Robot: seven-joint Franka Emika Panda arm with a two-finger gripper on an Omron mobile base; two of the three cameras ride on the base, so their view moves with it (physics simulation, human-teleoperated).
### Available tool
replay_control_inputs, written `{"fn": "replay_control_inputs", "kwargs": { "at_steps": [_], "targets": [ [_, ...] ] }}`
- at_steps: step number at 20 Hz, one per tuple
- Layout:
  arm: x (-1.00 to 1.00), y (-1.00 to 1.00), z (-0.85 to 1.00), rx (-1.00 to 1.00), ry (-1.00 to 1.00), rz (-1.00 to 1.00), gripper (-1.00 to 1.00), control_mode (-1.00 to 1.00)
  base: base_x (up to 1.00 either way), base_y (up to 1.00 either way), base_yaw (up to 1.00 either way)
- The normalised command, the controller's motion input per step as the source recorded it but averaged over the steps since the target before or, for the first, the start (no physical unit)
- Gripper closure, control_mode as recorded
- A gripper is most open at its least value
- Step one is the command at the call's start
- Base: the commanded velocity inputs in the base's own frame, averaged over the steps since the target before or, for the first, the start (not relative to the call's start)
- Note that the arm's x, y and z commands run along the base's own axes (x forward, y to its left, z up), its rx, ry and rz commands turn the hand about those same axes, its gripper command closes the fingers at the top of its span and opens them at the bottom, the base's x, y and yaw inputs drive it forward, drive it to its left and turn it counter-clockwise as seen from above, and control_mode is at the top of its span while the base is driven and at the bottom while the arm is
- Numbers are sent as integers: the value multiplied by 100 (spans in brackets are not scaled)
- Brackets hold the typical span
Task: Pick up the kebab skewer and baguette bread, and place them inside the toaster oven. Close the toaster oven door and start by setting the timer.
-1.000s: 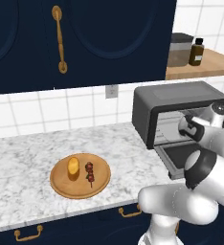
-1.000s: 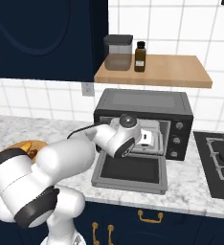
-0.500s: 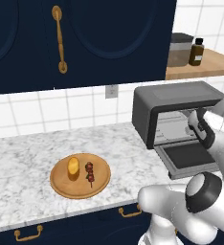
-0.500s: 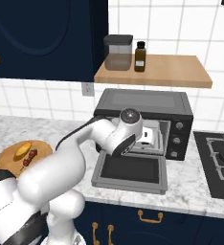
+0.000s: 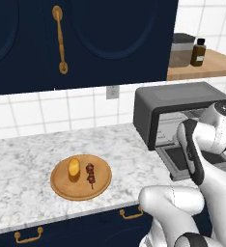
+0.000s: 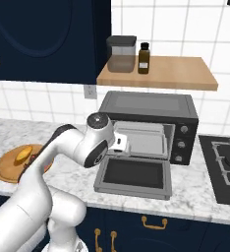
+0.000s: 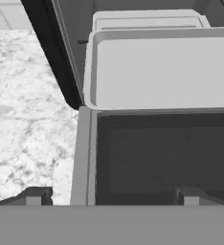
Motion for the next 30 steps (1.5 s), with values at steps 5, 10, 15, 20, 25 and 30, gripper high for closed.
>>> {"fn": "replay_control_inputs", "kwargs": {
  "at_steps": [5, 10, 15, 20, 25, 30],
  "targets": [
    [-29, 90, 6, 7, -3, 3, -100, -100, 0, 0, 0],
    [-11, 92, 0, 5, 0, 1, -100, -100, 0, 0, 0],
    [1, 98, -6, 0, 2, 0, -100, -100, 0, 0, 0],
    [4, 90, -26, 0, 8, 0, -100, -100, 0, 0, 0],
    [8, 95, -25, 0, 10, 0, -100, -100, 0, 0, 0],
    [31, 98, -21, 0, 10, 0, -100, -100, 0, 0, 0]
  ]
}}
